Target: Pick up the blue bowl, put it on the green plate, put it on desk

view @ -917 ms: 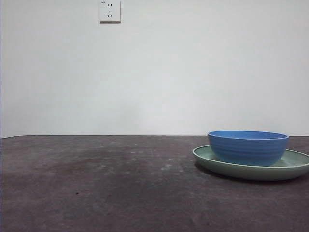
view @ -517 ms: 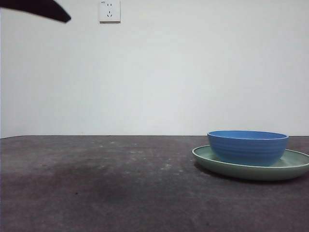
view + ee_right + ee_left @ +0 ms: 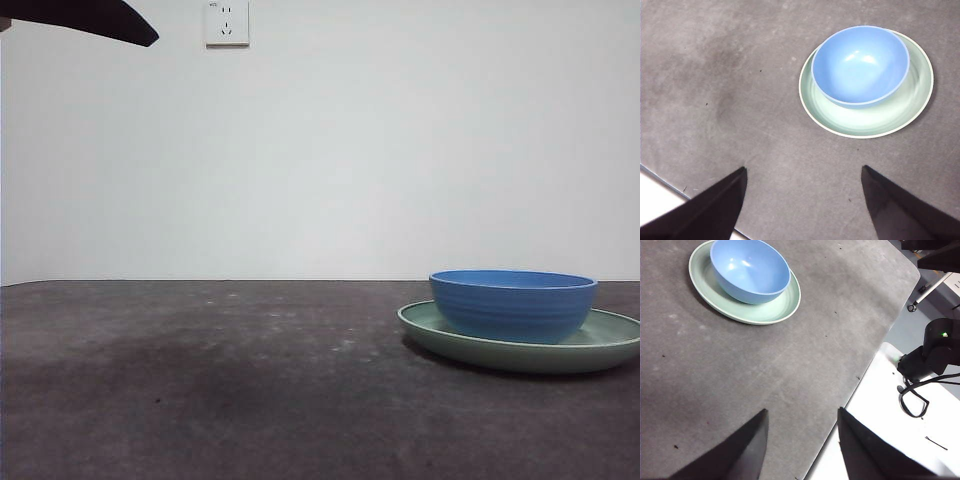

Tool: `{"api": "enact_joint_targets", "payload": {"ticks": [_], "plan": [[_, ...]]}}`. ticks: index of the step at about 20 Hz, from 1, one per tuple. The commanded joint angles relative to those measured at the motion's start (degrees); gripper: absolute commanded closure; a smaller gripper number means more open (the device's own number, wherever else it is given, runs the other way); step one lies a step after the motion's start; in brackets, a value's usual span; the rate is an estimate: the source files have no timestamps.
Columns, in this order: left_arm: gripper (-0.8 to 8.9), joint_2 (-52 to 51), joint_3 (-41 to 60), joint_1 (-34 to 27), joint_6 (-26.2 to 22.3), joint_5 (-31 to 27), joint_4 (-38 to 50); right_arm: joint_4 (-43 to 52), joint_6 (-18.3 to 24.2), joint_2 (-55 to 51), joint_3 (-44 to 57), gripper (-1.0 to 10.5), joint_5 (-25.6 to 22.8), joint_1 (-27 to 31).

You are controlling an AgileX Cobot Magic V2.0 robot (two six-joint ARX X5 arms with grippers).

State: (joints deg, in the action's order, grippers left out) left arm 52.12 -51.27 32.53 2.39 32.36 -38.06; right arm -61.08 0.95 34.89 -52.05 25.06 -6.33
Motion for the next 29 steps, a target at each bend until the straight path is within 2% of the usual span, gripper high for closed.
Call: {"api": "enact_joint_targets", "payload": {"ticks": [1,4,6,8,14,17,20,23,26,29], "plan": [[5.91,0.31,-0.35,0.33,-0.59,0.35,0.37,0.17,-3.06,0.20,-1.09,5.8,-1.16,-0.17],[5.91,0.31,-0.35,0.33,-0.59,0.35,0.39,0.81,-8.48,0.85,-1.09,5.8,-10.03,-0.17],[5.91,0.31,-0.35,0.33,-0.59,0.35,0.37,1.68,-8.96,1.77,-1.09,5.8,-15.28,-0.07],[5.91,0.31,-0.35,0.33,-0.68,0.35,0.39,3.15,-9.40,3.45,-1.09,5.8,-17.70,0.33],[5.91,0.31,-0.35,0.33,-0.77,0.35,0.37,9.73,-9.09,13.66,-1.09,5.8,-14.64,3.10],[5.91,0.31,-0.35,0.33,-1.18,0.35,0.37,14.16,-7.63,20.61,-1.09,5.8,-13.31,5.62],[5.91,0.31,-0.35,0.33,-1.57,0.35,0.35,18.88,-6.86,29.75,-1.09,5.8,-6.84,10.27],[5.91,0.31,-0.35,0.33,-1.57,0.35,0.35,23.23,-6.49,37.13,-1.09,5.8,-3.30,12.55],[5.91,0.31,-0.35,0.33,-1.97,0.33,0.35,27.74,-6.34,43.19,-1.09,6.5,-2.71,12.66],[5.91,0.31,-0.35,0.33,-1.95,0.33,0.35,31.17,-6.36,47.91,-1.09,6.8,-2.51,12.46]]}}
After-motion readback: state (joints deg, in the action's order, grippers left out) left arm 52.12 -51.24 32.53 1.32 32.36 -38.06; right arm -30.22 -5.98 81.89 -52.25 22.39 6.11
